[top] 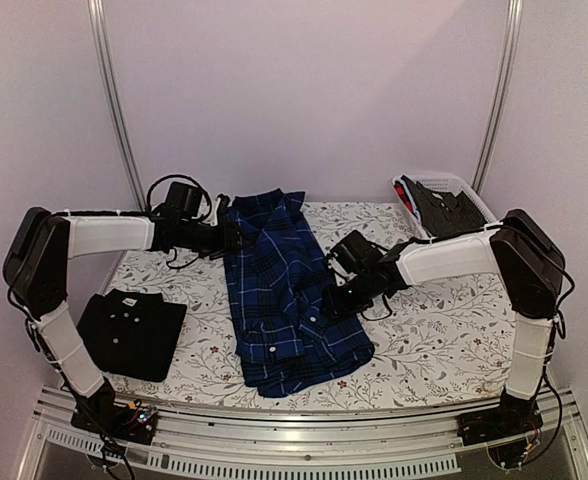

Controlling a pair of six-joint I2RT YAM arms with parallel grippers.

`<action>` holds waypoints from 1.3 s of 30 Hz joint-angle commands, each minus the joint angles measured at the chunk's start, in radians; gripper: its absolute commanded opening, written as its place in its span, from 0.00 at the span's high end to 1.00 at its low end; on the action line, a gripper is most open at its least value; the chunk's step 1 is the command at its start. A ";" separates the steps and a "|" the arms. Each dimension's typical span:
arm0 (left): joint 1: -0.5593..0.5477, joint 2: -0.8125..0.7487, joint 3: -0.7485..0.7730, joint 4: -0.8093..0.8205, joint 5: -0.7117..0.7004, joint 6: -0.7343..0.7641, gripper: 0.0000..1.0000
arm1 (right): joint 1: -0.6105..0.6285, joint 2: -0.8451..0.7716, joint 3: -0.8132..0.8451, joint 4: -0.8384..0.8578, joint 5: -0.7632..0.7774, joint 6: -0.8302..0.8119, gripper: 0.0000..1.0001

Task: Fold and stack the long sleeve shirts
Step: Adjust the sleeve of the rectangle-folded shirt.

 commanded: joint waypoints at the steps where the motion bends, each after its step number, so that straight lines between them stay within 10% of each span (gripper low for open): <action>1: 0.007 0.034 -0.020 0.045 0.023 -0.033 0.47 | 0.035 0.038 0.057 -0.046 0.069 -0.004 0.56; 18: 0.018 0.036 -0.031 0.066 0.037 -0.037 0.48 | 0.063 0.034 0.140 -0.151 0.145 0.043 0.99; 39: 0.026 0.060 -0.024 0.074 0.032 -0.058 0.48 | 0.111 -0.213 -0.092 -0.184 0.153 0.203 1.00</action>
